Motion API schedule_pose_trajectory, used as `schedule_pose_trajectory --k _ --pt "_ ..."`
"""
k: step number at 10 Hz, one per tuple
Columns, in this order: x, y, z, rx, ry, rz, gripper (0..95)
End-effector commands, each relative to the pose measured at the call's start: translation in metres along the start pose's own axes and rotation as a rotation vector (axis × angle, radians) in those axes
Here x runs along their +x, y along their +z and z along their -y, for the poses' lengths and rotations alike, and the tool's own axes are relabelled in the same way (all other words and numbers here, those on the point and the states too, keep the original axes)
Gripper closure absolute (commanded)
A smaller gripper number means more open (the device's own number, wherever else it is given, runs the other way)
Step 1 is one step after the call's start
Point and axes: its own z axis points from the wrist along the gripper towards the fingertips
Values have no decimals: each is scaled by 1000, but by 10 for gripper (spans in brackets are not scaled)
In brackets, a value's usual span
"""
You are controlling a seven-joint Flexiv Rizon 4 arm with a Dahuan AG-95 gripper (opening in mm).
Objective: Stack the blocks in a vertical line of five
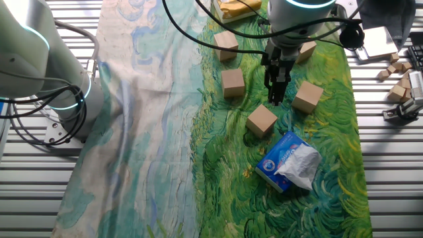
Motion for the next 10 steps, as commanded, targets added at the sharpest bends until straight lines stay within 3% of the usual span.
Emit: schedule_pose_trajectory --k 1,10 --pt "0 0 0 -49 -214 -6 950" --pt "0 -1 0 -34 -218 -12 950"
